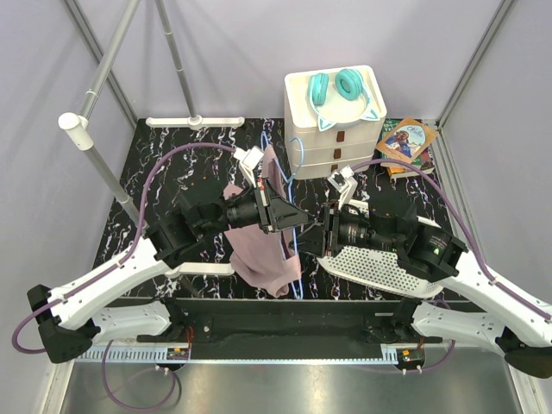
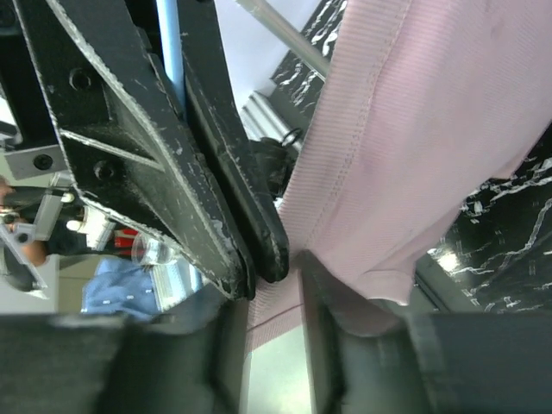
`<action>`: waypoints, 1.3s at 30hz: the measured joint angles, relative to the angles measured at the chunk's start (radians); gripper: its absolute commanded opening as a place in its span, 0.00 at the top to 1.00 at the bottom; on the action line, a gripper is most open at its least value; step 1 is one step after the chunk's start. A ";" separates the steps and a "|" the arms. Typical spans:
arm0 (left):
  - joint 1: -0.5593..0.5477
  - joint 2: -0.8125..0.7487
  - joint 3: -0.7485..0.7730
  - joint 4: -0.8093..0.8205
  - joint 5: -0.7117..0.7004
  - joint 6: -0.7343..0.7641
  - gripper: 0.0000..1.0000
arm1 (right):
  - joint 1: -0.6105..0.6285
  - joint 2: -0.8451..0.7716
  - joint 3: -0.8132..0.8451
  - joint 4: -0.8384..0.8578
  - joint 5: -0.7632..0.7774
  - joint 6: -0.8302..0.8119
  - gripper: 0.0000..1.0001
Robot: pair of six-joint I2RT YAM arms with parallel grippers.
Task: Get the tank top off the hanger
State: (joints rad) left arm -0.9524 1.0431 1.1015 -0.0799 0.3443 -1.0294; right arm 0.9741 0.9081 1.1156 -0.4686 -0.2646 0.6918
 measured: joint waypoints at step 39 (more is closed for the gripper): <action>0.037 -0.221 0.111 -0.229 -0.447 -0.306 1.00 | -0.002 -0.019 -0.021 -0.071 0.187 0.046 1.00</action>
State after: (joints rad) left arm -0.9150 0.8223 1.2129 -0.3092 -0.1032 -1.3350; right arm 0.9722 0.8890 1.0946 -0.5392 -0.0780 0.7380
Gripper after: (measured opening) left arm 0.034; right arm 0.011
